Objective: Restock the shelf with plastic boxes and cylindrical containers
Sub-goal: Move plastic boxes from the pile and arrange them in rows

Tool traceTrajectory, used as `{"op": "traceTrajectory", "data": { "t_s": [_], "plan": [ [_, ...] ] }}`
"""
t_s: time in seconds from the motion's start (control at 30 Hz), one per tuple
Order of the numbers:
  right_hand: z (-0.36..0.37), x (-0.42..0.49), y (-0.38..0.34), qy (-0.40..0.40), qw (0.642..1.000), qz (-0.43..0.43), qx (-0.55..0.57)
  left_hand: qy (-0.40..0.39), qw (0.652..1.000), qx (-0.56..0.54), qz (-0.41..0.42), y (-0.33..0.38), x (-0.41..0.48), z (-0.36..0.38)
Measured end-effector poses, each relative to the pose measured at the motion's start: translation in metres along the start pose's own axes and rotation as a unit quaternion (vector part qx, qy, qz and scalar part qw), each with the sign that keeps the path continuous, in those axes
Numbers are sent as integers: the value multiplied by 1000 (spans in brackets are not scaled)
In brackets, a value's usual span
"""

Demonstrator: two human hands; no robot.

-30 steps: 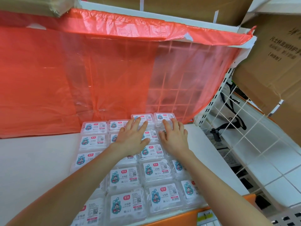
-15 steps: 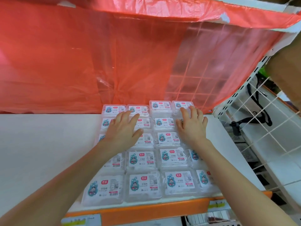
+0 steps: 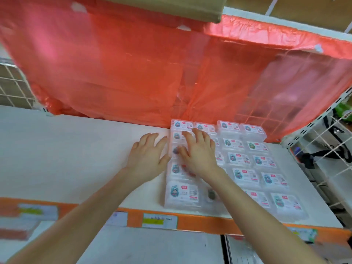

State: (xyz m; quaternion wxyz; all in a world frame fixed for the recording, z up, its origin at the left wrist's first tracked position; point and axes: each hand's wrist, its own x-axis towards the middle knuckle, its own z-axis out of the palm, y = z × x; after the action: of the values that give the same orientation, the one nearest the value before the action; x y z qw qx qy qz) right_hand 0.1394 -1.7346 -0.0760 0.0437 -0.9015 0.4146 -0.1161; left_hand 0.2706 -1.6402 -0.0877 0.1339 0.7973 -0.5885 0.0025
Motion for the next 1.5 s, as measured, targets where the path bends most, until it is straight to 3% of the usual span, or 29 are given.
{"op": "traceTrajectory", "data": {
  "t_s": [0.5,0.83,1.13,1.5],
  "plan": [
    [58,-61,-293,-67,983,-166,39,30,982,61,-176,-228,-220,-79],
    [88,-84,-426,-121,951,-269,88,57,951,40,-300,-308,-327,-107],
    [113,-55,-492,-122,935,-320,91,55,937,26,-343,-368,-333,-109],
    [127,51,-559,-118,939,-313,85,69,942,22,-327,-471,-251,-135]
  ]
}}
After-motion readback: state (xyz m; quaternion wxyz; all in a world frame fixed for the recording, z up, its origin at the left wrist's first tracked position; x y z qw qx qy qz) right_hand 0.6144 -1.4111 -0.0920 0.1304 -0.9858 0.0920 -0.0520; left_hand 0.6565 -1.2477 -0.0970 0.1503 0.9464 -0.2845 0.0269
